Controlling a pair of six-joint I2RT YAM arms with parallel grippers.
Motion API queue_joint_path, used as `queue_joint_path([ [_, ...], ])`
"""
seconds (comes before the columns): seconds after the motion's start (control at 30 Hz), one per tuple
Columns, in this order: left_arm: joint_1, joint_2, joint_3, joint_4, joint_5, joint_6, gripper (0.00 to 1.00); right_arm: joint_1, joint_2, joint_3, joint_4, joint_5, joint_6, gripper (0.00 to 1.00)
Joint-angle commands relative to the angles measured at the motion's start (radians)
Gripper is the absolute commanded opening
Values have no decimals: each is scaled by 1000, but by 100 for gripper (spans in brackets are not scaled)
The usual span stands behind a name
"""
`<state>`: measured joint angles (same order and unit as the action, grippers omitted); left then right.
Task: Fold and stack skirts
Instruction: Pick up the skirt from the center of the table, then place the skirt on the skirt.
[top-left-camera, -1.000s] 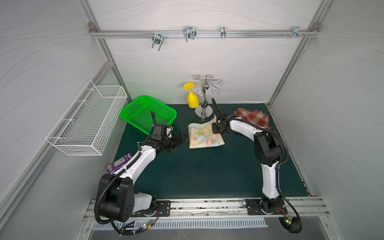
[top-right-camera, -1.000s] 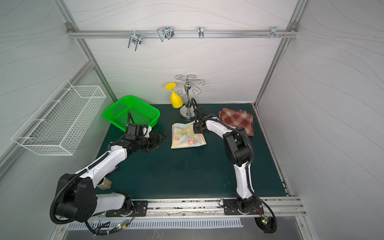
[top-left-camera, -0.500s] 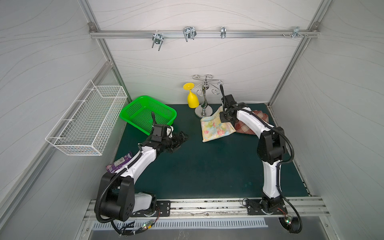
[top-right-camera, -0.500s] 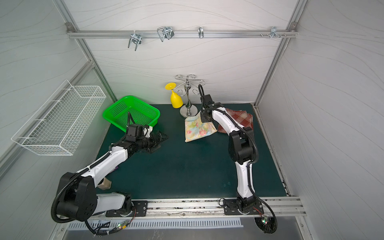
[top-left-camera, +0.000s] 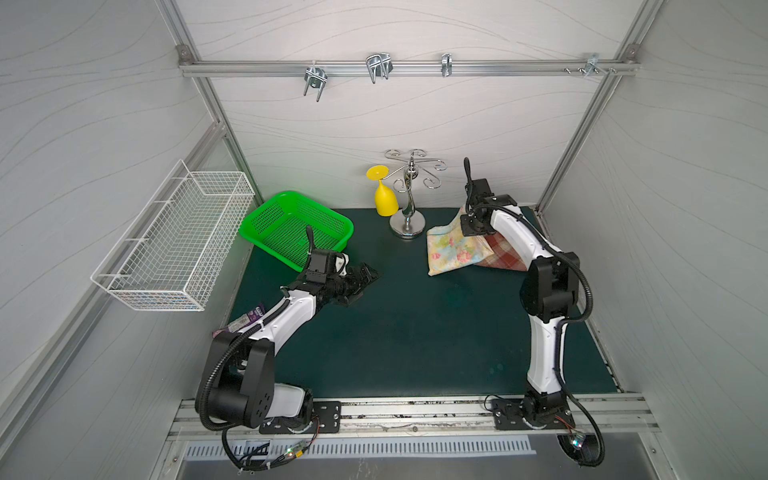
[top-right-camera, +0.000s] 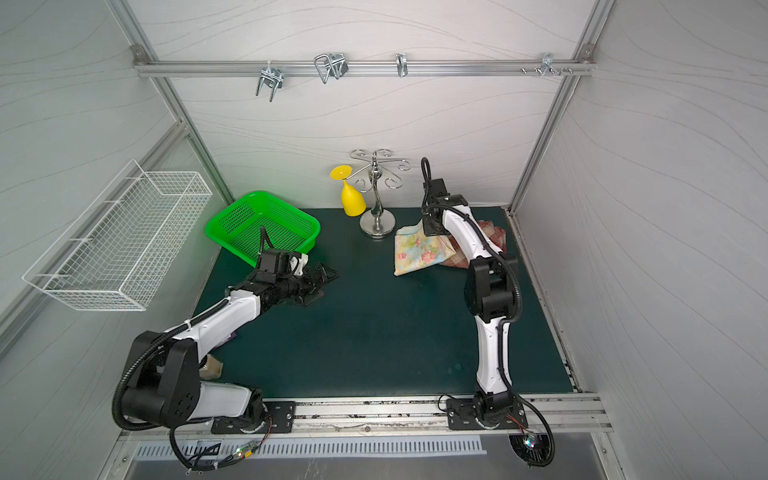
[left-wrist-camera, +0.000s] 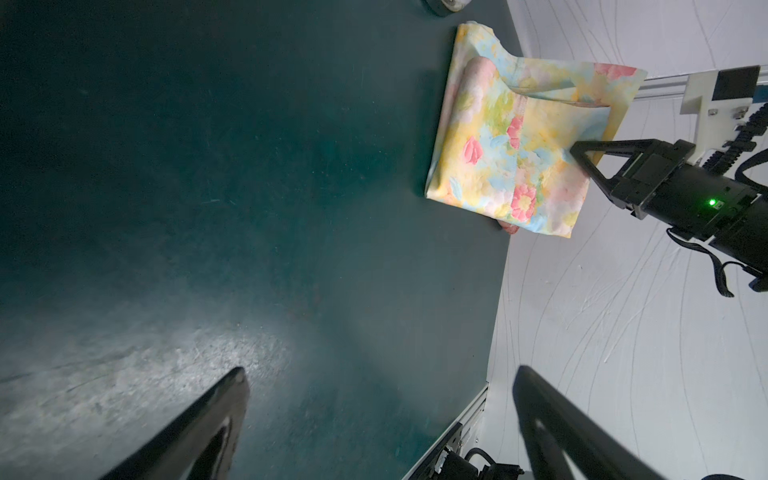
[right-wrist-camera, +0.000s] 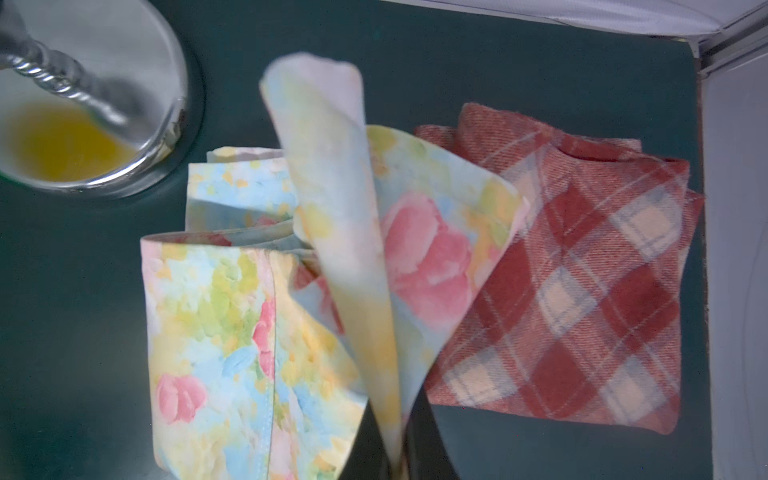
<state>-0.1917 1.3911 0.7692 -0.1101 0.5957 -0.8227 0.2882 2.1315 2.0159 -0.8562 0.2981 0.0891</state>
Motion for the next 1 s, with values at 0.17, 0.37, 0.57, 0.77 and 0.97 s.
queue_joint_path([
  [0.17,2,50,28,79,35,-13,99,-69,-64,52,-53,55,-55,0],
  [0.37,3,77,30,107,47,-26,99,-132,-113,25,-45,55,-65,0],
  [0.57,3,86,35,112,47,-26,99,-208,-158,-19,-27,27,-39,0],
  [0.77,3,90,38,114,47,-26,99,-288,-164,-69,-9,-41,-12,0],
  [0.97,2,96,32,115,46,-23,99,-302,-90,-66,-19,-43,3,0],
])
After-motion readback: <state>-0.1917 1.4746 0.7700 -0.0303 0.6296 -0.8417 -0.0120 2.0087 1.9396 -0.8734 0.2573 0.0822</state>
